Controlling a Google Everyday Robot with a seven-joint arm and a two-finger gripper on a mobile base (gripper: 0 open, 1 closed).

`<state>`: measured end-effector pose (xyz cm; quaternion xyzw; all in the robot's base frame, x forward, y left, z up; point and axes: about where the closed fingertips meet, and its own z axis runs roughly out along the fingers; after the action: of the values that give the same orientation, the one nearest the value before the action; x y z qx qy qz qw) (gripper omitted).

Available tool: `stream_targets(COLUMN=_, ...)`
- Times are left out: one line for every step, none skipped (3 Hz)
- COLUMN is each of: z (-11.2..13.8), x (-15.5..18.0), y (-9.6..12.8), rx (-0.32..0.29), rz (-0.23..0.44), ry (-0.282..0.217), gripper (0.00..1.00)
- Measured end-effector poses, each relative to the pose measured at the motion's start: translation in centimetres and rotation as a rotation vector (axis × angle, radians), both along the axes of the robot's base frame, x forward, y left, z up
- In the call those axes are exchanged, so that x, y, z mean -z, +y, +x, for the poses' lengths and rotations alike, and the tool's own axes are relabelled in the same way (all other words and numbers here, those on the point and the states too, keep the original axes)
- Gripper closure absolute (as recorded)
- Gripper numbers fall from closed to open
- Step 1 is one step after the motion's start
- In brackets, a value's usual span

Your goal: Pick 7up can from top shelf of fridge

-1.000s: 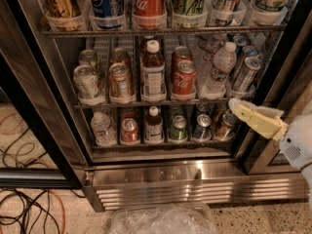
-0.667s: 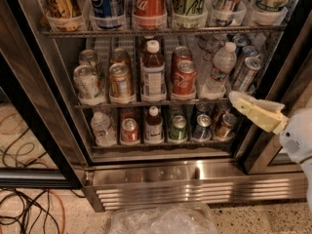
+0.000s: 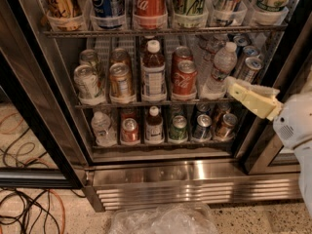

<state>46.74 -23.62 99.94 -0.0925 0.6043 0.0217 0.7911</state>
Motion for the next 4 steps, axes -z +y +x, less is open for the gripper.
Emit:
stream_targets(z=0.9, x=-0.3, y=1.4, rx=-0.043, rz=0.071, ry=0.068, gripper=0.00)
stream_targets(z=0.9, x=-0.3, y=1.4, rx=-0.043, rz=0.071, ry=0.067, gripper=0.00)
stream_targets(z=1.5, x=-0.2, y=1.4, rx=-0.045, rz=0.047, ry=0.057, gripper=0.00)
stream_targets(z=2.4, x=-0.7, y=1.1, rx=-0.039, rz=0.028, ry=0.046, gripper=0.00)
